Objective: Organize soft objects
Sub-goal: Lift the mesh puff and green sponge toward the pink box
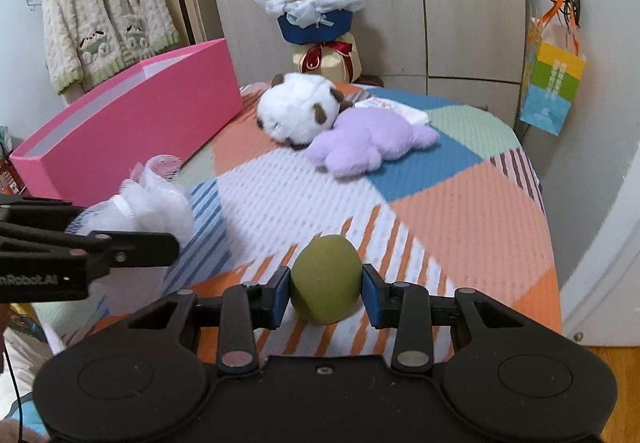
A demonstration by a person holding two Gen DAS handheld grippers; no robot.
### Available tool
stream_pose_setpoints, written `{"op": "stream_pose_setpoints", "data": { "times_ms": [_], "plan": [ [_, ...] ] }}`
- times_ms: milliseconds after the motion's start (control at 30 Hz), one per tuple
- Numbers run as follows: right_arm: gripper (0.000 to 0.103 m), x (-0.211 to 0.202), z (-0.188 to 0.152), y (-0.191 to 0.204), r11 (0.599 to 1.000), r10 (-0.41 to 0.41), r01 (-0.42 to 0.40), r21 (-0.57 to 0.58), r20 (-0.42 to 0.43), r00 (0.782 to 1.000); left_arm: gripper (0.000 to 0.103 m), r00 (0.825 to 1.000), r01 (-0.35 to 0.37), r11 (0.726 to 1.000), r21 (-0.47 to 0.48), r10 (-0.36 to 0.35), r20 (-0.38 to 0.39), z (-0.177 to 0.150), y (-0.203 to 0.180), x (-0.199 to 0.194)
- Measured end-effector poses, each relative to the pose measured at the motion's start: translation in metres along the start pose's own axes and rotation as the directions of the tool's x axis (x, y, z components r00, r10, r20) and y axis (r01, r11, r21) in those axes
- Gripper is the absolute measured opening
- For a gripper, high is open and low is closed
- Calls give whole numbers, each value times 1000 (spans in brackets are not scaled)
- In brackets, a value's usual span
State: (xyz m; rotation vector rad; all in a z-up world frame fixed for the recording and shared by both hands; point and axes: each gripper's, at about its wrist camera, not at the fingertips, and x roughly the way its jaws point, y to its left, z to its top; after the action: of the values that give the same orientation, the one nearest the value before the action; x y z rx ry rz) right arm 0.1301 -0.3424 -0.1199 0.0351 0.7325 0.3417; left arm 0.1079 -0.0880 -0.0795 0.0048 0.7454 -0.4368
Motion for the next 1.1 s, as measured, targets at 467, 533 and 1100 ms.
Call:
{"op": "stream_pose_setpoints", "data": {
  "times_ms": [467, 533, 1100],
  "plan": [
    [42, -34, -12, 46, 982, 190, -188, 28, -113, 975, 37, 977, 104, 995, 1, -102, -186, -11, 50, -67],
    [42, -40, -7, 55, 976, 219, -218, 18, -124, 968, 37, 976, 105, 994, 15, -100, -195, -10, 55, -77],
    [42, -73, 43, 159, 898, 342, -358, -254, -108, 933, 37, 990, 46, 997, 70, -36, -135, 19, 107, -156]
  ]
}}
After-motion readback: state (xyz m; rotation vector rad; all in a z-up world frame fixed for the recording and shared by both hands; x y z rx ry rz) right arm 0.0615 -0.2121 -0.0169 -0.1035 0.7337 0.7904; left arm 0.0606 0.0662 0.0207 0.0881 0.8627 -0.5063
